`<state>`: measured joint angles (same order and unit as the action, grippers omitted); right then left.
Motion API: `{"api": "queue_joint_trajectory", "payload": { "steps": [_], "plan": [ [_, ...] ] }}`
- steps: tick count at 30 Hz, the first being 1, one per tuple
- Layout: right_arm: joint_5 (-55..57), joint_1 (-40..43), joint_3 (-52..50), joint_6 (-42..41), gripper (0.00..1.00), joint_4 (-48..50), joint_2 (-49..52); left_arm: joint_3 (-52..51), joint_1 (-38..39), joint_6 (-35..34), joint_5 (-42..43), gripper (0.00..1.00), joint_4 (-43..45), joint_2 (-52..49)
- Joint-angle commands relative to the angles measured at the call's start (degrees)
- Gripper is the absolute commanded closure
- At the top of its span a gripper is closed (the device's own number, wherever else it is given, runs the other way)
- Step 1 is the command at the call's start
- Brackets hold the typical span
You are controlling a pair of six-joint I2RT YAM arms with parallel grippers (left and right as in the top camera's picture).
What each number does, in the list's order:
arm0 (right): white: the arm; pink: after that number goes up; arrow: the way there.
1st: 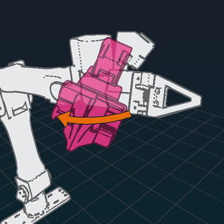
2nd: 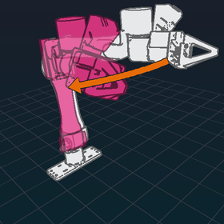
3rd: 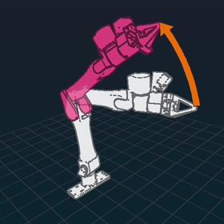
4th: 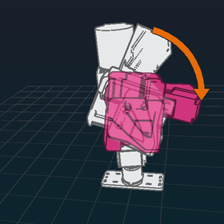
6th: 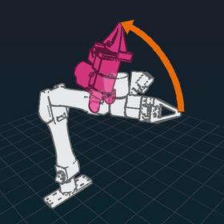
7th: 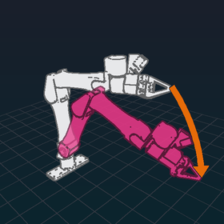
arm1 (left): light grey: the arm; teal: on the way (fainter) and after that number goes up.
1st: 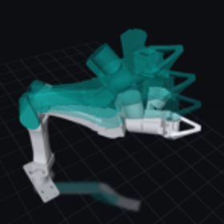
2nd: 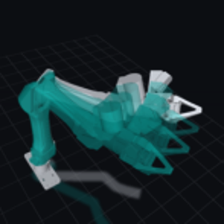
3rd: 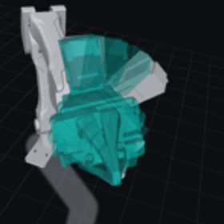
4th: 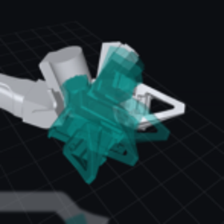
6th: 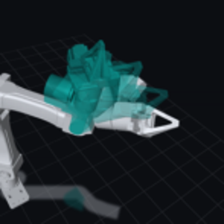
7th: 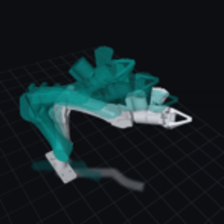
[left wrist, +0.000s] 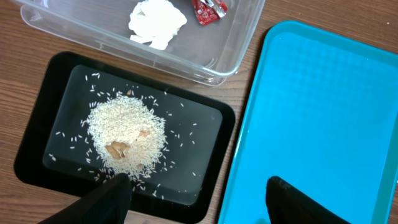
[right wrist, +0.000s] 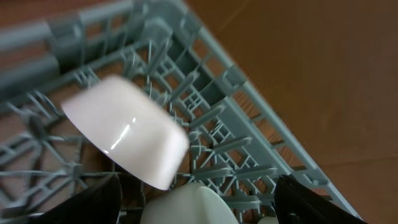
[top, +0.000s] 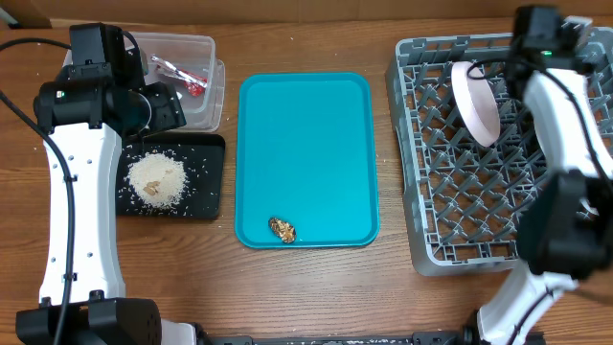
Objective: Sort waste into correct bins and load items into the dishwasher
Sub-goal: 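Carry the white bowl right and place it upright in the dish rack, then reach the left gripper to the teal tray and grasp the brown scrap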
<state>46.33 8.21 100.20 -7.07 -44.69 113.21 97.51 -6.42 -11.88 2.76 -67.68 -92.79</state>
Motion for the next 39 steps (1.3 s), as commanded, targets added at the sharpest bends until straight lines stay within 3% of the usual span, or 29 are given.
{"api": "queue_joint_trajectory", "payload": {
  "steps": [1,3,8,14,20,27,39],
  "plan": [
    [-9.0,1.4,0.8,-0.7,0.2,-2.5,-10.2,0.9,0.0,0.3,0.2,0.28,0.3,0.3],
    [-17.4,1.9,0.8,-0.7,0.18,-6.5,-13.4,0.9,0.1,0.3,0.3,0.28,0.2,0.3],
    [-41.3,3.7,0.8,-0.6,0.0,-19.4,-17.9,0.9,2.1,2.7,4.9,0.29,0.3,0.3],
    [-57.5,4.5,0.7,-0.4,0.0,-32.2,-18.0,0.2,9.4,3.7,5.2,0.28,-0.4,0.3],
    [-58.4,4.4,0.7,-0.3,0.0,-38.7,-18.0,-5.2,18.9,4.8,5.5,0.23,-2.0,0.2],
    [-58.5,4.3,0.6,-0.3,0.0,-39.3,-18.0,-18.1,28.0,3.6,6.1,0.19,-2.2,0.2],
    [-58.5,4.3,0.6,-0.5,0.0,-39.6,-18.0,-35.1,31.8,-1.2,6.1,0.16,7.3,0.2]
  ]
}}
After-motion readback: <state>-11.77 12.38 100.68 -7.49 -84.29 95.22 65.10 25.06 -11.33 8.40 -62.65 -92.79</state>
